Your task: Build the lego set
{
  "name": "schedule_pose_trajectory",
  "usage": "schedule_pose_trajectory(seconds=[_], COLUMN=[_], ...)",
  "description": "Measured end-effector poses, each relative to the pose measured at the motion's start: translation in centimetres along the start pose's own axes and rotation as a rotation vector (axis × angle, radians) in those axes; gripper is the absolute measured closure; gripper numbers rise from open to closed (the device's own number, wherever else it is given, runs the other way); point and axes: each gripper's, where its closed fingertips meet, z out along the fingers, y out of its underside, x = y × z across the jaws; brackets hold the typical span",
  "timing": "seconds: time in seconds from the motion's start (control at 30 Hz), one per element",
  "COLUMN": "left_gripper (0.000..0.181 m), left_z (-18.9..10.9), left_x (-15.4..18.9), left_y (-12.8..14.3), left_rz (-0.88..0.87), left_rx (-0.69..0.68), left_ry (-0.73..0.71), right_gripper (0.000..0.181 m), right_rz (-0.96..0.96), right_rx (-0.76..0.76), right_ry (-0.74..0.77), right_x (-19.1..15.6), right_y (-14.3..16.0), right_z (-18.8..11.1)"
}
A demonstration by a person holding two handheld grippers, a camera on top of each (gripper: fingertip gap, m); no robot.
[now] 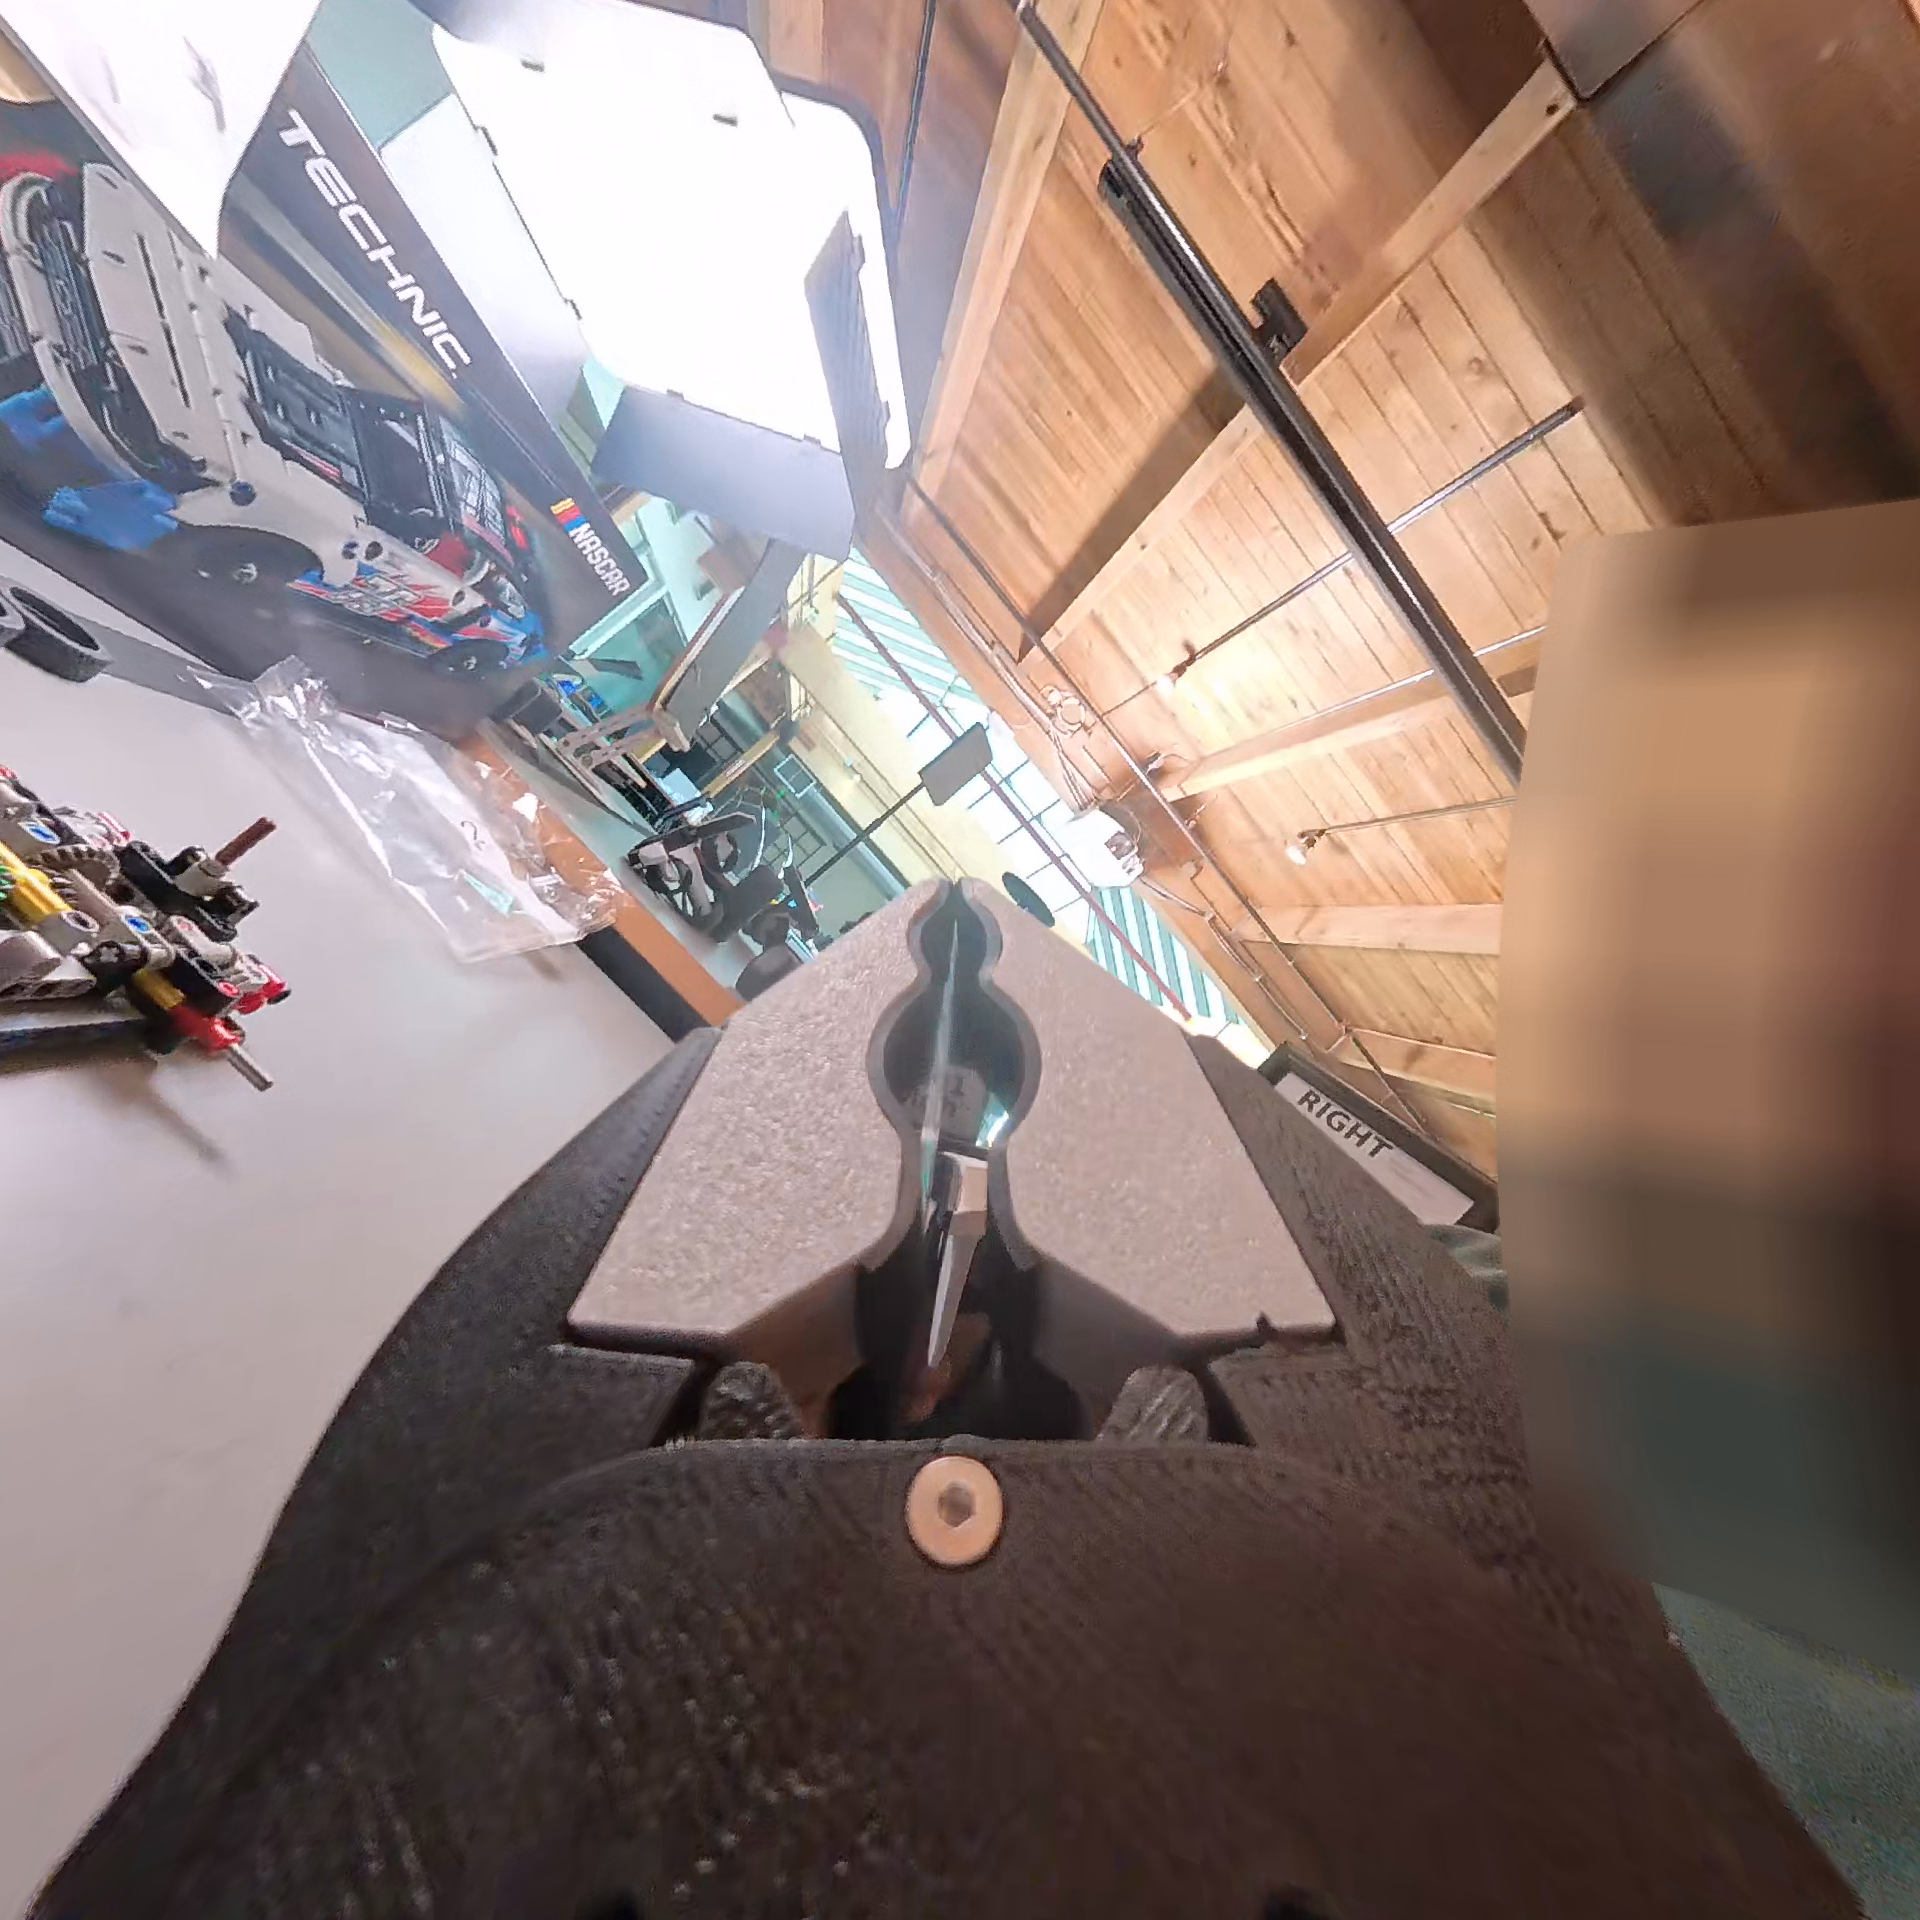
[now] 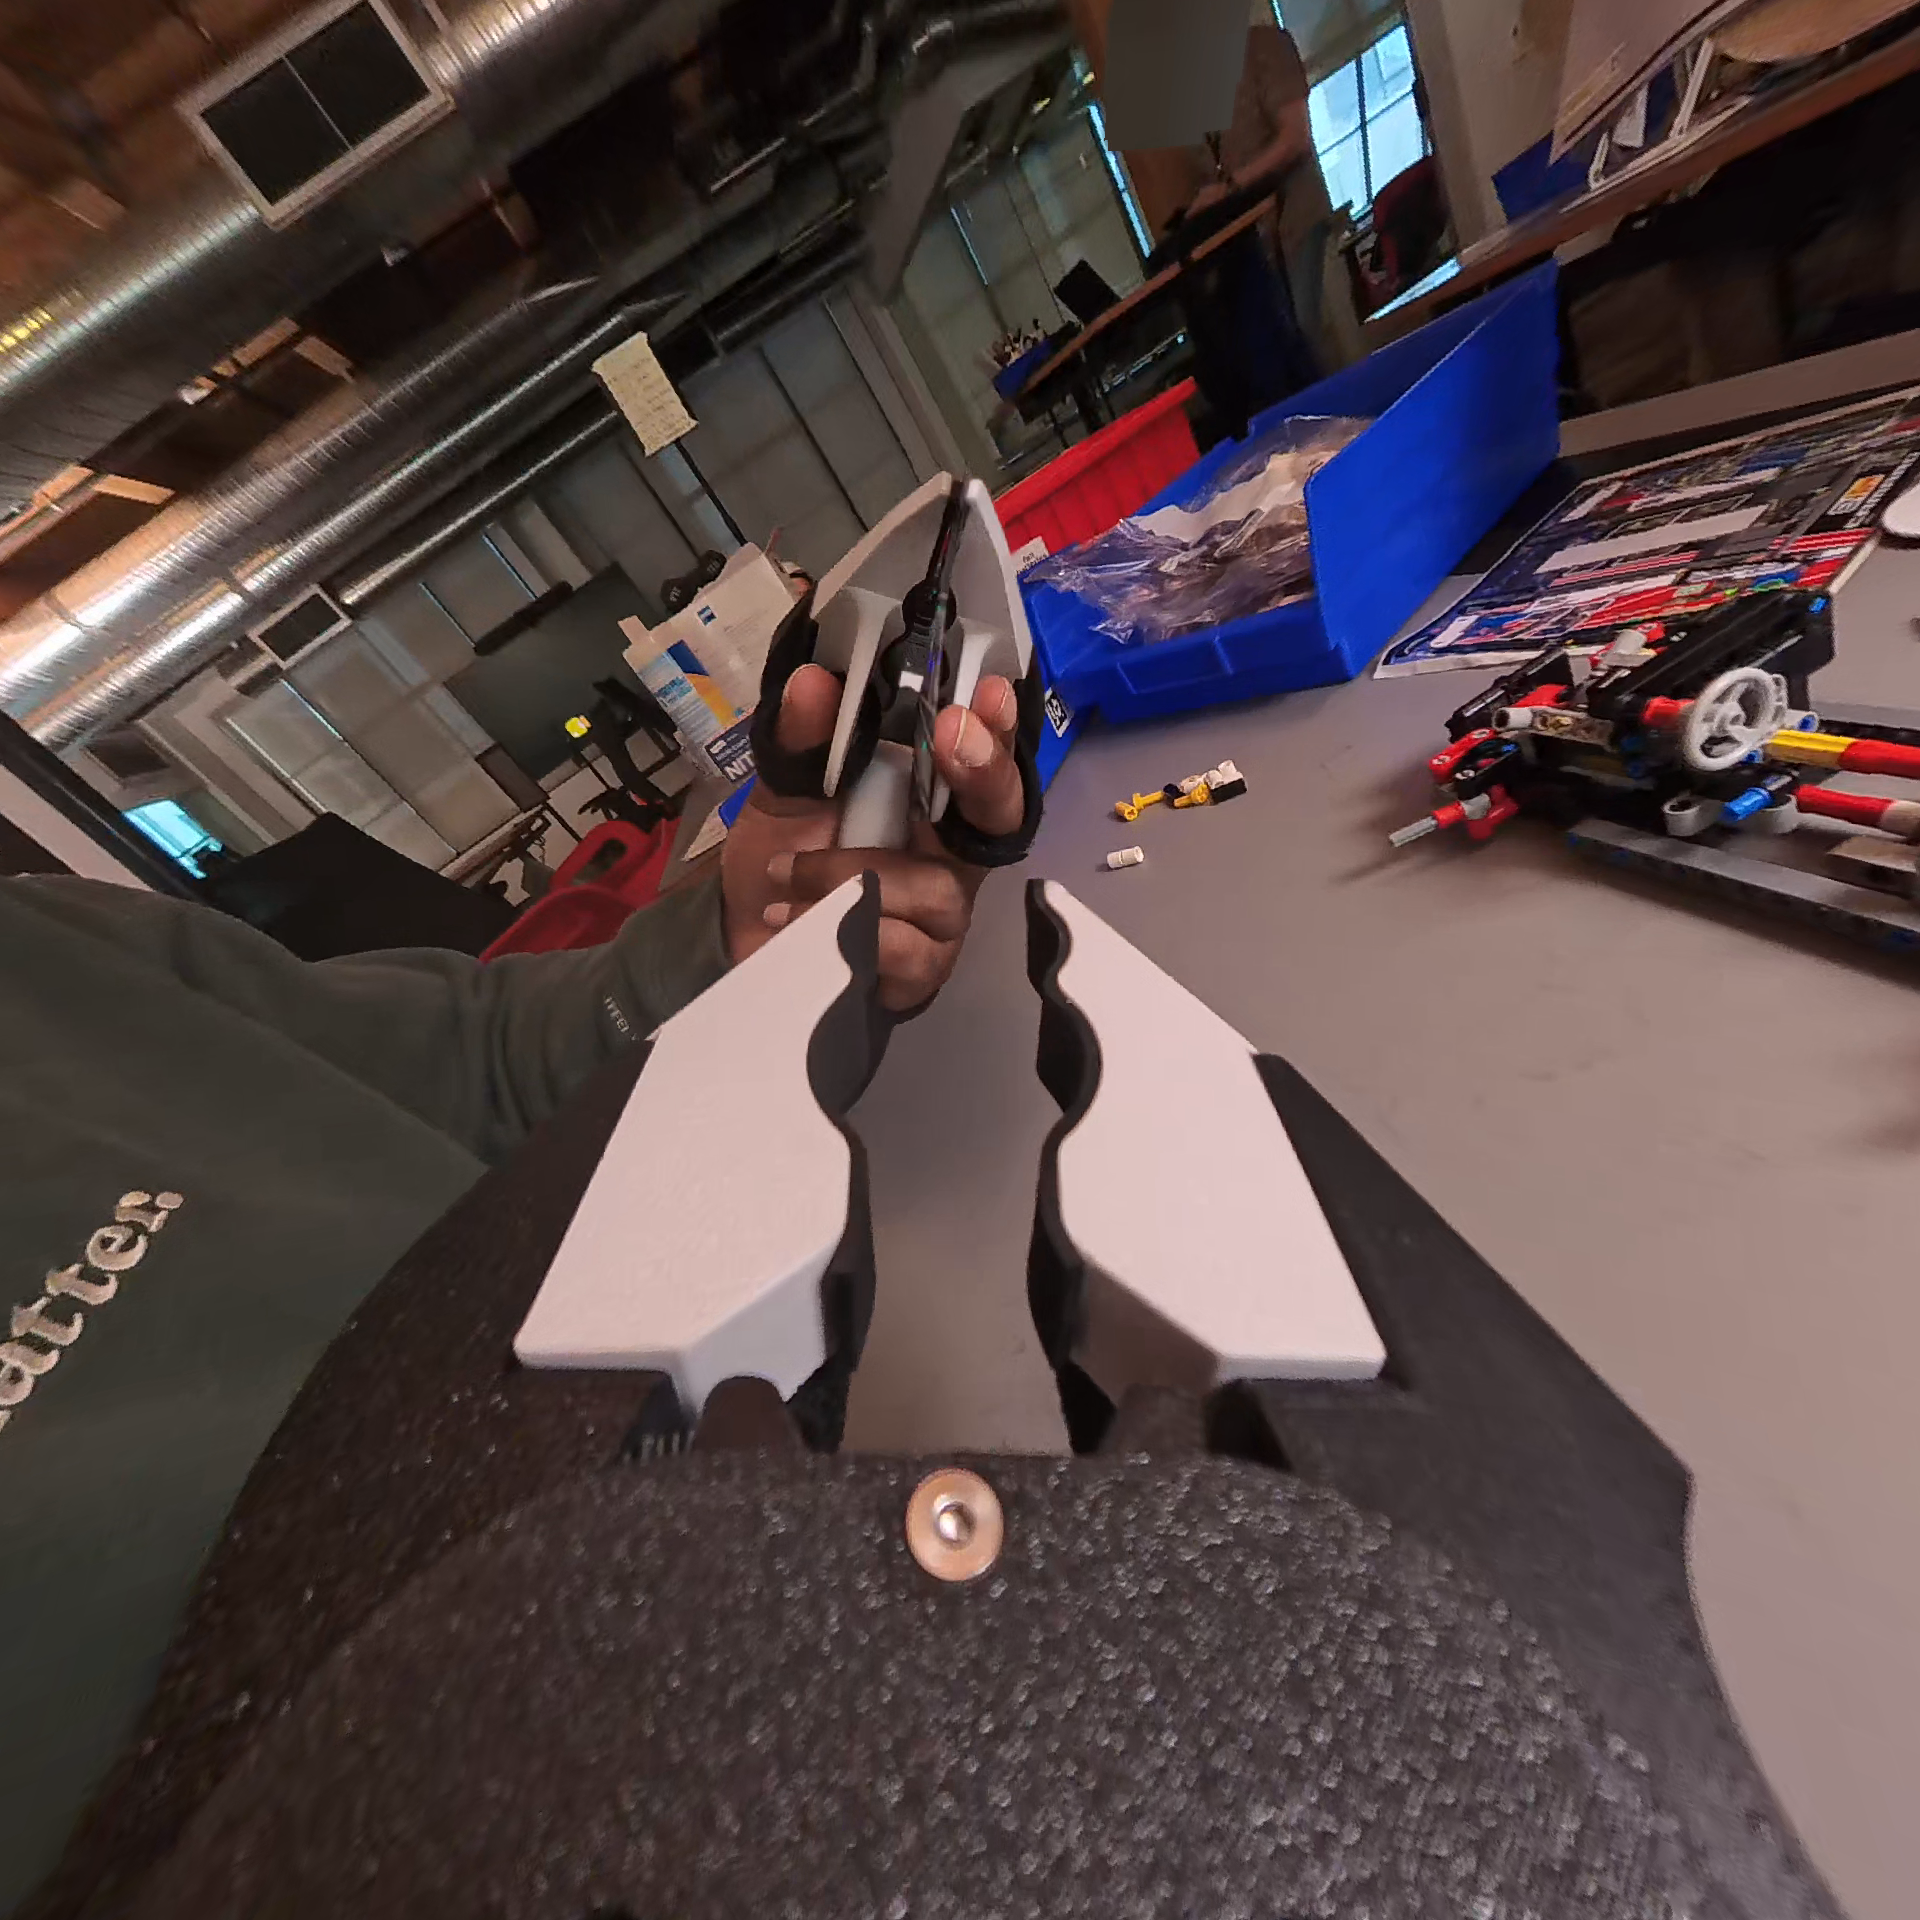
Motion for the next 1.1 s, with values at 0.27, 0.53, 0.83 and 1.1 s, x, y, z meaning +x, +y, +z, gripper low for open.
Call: schedule_pose_trajectory(seconds=[0.27,0.53,0.83,1.1], left_gripper=[0.181,0.181,0.181,0.181], left_z=[-0.3,0.0,0.1,0.2], left_x=[0.0,0.1,0.5,0.7], left_y=[0.0,0.4,0.8,0.9], left_rz=[-0.006,0.011,0.037,0.059], left_rx=[0.019,-0.003,-0.022,-0.032], left_ry=[0.005,0.008,0.014,0.013], right_gripper=[0.167,0.173,0.179,0.181], right_rz=[0.070,0.067,0.047,0.027], right_rx=[0.028,0.025,0.016,0.012], right_ry=[-0.073,-0.084,-0.093,-0.088], right_x=[0.0,-0.2,-0.5,-0.5], right_y=[-0.1,-0.1,-0.1,-0.2], right_z=[0.9,1.2,1.3,1.1])
